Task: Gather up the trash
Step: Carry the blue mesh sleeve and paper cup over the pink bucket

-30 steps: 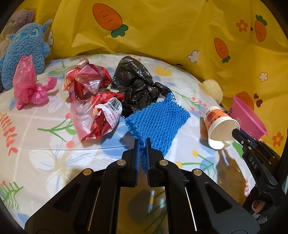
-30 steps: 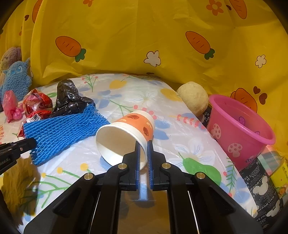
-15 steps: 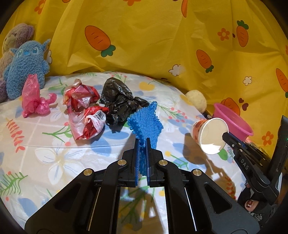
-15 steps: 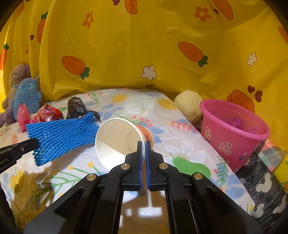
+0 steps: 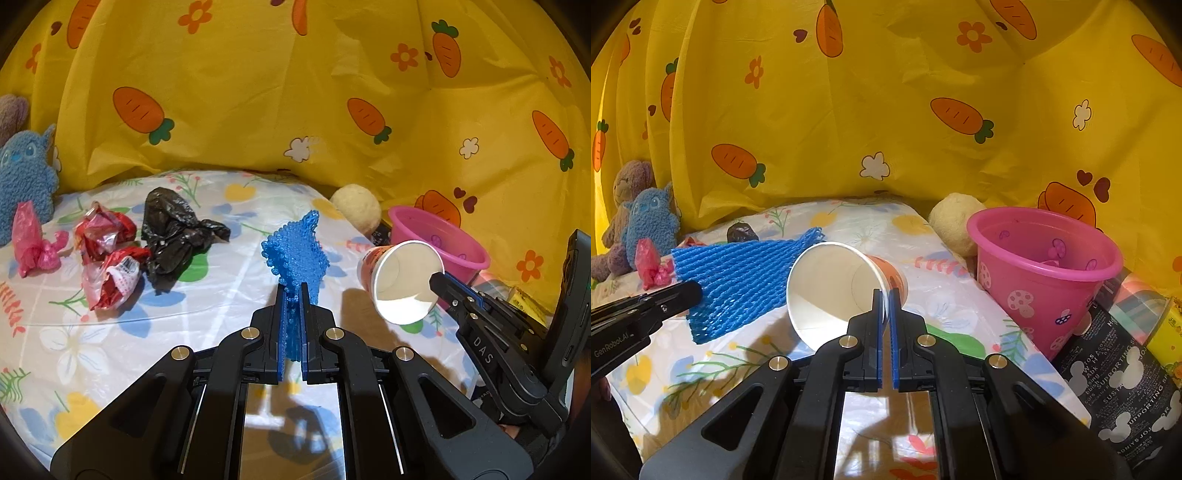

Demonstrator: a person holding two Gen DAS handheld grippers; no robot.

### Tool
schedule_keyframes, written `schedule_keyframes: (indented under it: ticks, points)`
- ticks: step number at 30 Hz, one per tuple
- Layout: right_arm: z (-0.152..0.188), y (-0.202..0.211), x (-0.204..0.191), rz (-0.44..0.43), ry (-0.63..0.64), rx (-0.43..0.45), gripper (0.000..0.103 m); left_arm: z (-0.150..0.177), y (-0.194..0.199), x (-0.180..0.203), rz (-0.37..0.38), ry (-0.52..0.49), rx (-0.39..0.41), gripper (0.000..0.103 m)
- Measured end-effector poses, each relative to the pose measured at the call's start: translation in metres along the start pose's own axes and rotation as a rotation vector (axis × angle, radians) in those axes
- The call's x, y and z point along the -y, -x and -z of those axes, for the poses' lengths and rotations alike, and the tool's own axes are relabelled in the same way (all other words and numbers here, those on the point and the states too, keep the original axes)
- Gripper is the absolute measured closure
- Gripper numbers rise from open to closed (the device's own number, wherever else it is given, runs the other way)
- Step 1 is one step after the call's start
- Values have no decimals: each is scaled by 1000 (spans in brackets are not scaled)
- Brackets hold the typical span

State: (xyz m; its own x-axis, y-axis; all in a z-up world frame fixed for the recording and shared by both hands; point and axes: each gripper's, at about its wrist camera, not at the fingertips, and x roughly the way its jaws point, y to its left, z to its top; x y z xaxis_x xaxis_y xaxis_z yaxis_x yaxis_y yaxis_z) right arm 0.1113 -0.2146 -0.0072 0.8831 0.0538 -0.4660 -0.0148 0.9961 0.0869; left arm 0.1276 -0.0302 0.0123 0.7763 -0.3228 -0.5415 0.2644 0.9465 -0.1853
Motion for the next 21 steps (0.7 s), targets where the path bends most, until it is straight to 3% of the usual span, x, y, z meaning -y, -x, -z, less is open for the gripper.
schedule_keyframes:
  ticks: [11,21]
  points:
    - [-22,18,65,110,-91,79,99,-34,-21,63,109,-90,27,98]
    - [-45,13,141,260,-184,121,99,-67,-73,124,233,-131,5,98]
